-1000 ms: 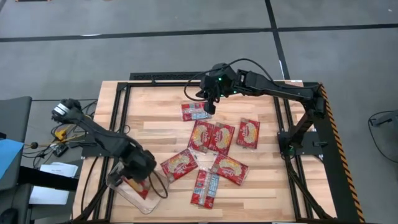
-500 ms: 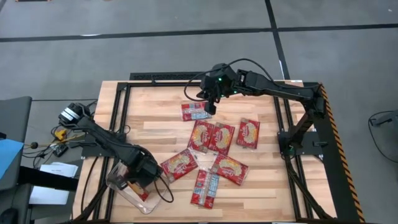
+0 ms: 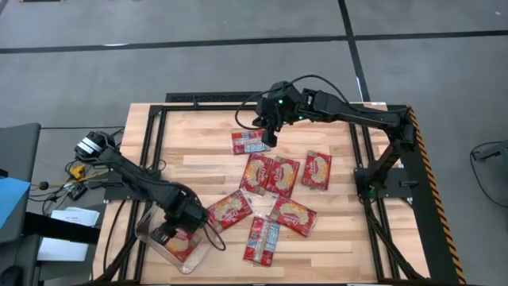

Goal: Sort popcorn bags into baskets
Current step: Put the red popcorn bag into the transparent bin

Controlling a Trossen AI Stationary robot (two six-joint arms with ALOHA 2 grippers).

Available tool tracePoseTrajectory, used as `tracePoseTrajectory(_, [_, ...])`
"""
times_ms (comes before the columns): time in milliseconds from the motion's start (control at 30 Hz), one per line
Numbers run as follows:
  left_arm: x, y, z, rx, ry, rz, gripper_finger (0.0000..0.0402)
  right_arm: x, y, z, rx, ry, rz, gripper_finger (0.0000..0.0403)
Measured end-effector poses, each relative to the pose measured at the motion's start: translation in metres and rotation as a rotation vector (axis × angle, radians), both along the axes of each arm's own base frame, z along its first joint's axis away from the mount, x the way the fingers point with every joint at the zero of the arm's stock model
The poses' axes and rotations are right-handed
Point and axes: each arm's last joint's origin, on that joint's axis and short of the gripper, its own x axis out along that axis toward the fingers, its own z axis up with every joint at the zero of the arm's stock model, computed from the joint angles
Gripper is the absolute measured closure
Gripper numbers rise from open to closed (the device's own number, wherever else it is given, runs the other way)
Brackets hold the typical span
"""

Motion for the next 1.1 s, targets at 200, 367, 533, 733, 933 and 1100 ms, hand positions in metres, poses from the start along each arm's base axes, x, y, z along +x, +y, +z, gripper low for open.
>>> tracePoseTrajectory(200, [0.01,0.031,0.037,-0.003,-0.032,0.26,0.0177,-0.011,-0.014,0.005,0.01,-0.003,-0.054,0.033])
tracePoseTrajectory(367, [0.008,0.075,0.091,0.074,-0.287,0.566,0.0178,-0.022,-0.038,-0.001,0.068,0.031,-0.161,0.0326])
tracePoseTrajectory(533, [0.01,0.14,0.131,0.104,-0.646,1.083,0.0181,-0.028,-0.062,-0.041,0.189,0.058,-0.253,0.0327])
tracePoseTrajectory(733, [0.015,0.211,0.103,0.072,-0.69,1.547,0.0181,-0.044,-0.078,-0.106,0.338,0.082,-0.389,0.0327])
tracePoseTrajectory(933, [0.018,0.25,0.043,-0.06,-0.603,1.852,0.0181,-0.054,-0.074,-0.149,0.395,0.063,-0.476,0.0327])
tracePoseTrajectory(1100, [0.034,0.26,0.002,-0.112,-0.584,1.921,0.0181,-0.059,-0.07,-0.168,0.412,0.051,-0.509,0.0327])
